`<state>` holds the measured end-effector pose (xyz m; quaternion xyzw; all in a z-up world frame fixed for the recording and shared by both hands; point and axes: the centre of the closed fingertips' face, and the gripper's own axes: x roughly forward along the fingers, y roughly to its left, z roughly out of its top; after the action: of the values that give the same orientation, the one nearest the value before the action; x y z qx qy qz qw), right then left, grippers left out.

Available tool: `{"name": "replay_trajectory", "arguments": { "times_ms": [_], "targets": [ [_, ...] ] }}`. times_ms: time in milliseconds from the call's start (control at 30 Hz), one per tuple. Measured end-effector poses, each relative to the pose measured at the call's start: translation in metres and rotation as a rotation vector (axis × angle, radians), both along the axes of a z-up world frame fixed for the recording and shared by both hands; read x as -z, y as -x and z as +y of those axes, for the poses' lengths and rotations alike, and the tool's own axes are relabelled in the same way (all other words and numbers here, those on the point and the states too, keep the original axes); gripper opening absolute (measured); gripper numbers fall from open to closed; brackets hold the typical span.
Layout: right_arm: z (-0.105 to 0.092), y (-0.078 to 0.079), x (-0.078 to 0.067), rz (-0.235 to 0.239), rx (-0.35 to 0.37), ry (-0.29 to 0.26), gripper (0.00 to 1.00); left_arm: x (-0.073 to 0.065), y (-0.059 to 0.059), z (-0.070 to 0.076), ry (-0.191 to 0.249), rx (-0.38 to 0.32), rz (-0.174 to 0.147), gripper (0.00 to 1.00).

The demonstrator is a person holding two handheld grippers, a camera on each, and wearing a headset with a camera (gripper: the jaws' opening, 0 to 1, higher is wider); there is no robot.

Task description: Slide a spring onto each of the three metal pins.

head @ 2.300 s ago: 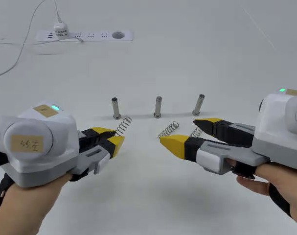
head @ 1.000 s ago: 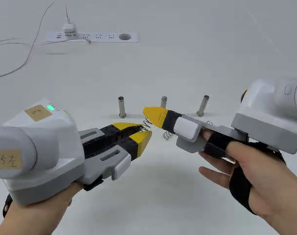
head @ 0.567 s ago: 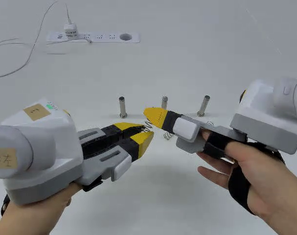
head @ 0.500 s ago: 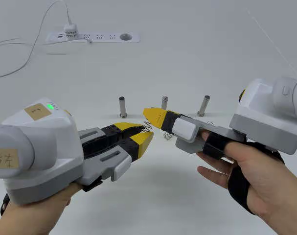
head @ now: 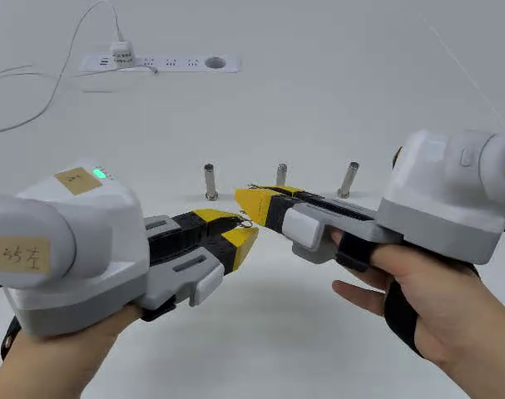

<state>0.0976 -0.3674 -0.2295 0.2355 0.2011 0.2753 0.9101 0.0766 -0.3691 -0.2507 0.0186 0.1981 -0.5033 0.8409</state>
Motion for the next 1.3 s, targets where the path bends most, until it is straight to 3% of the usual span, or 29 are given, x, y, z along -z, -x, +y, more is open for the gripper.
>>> {"name": "replay_trajectory", "arguments": {
  "times_ms": [233, 533, 833, 1100, 1300],
  "targets": [
    [0.0, -0.002, 0.003, -0.032, -0.02, 0.077, 0.11, 0.003, -0.001, 0.003, -0.023, -0.002, -0.018, 0.16],
    [0.001, -0.01, 0.001, -0.066, -0.032, 0.116, 0.11, 0.01, -0.003, 0.009, -0.072, -0.011, -0.046, 0.25],
    [0.002, -0.027, -0.008, -0.162, -0.055, 0.187, 0.11, 0.018, -0.005, 0.017, -0.097, -0.042, -0.042, 0.36],
    [0.004, -0.041, -0.014, -0.222, -0.073, 0.252, 0.11, 0.021, -0.011, 0.023, -0.089, -0.077, -0.032, 0.46],
    [0.006, -0.051, -0.016, -0.276, -0.092, 0.315, 0.11, 0.022, -0.015, 0.026, -0.098, -0.085, -0.046, 0.53]
  ]
}}
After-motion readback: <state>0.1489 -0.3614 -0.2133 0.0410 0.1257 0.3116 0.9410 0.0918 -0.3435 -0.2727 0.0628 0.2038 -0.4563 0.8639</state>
